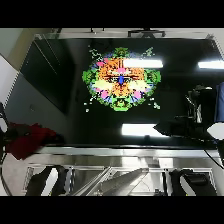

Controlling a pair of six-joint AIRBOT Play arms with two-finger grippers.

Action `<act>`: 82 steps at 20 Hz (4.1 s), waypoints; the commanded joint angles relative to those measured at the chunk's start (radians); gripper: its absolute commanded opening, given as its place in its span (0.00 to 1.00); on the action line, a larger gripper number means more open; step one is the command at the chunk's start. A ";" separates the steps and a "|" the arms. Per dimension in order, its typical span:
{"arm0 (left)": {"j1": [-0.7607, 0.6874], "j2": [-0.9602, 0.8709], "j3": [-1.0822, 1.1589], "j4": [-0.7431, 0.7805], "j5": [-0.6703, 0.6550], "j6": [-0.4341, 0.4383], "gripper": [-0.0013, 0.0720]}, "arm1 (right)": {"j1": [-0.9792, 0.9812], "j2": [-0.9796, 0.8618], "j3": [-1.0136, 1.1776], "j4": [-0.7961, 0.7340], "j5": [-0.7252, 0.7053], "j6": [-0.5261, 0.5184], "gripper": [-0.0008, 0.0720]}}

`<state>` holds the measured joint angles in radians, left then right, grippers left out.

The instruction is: Fold the shirts.

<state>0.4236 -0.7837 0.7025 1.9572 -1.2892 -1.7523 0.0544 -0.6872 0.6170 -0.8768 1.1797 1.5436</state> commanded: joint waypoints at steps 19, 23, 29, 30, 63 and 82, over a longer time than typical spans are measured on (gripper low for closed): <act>-0.251 -0.355 0.467 -0.370 -0.062 0.217 0.03 | 0.001 -0.001 0.000 0.003 -0.052 -0.003 0.03; -0.611 -0.222 0.520 -0.558 0.112 0.216 0.03 | 0.001 -0.001 0.000 0.003 -0.058 -0.004 0.03; -0.975 -0.198 0.304 -0.563 0.379 0.216 0.04 | 0.001 -0.001 0.000 0.003 -0.059 -0.003 0.03; -1.004 -0.213 0.266 -0.563 0.444 0.216 0.05 | 0.001 -0.001 0.000 0.003 -0.058 -0.003 0.03; -0.807 -0.370 -0.053 -0.828 0.507 0.351 0.98 | 0.272 -0.631 -0.001 0.407 -0.293 -0.545 0.74; -0.615 -0.122 -0.051 -0.875 0.527 0.358 0.98 | -0.083 -0.262 0.162 0.791 -0.075 -0.792 0.03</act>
<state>-0.2085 -0.9115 0.6514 1.1152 -0.7654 -1.3945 0.0868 -1.0878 0.7551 -0.0570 1.1034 0.6994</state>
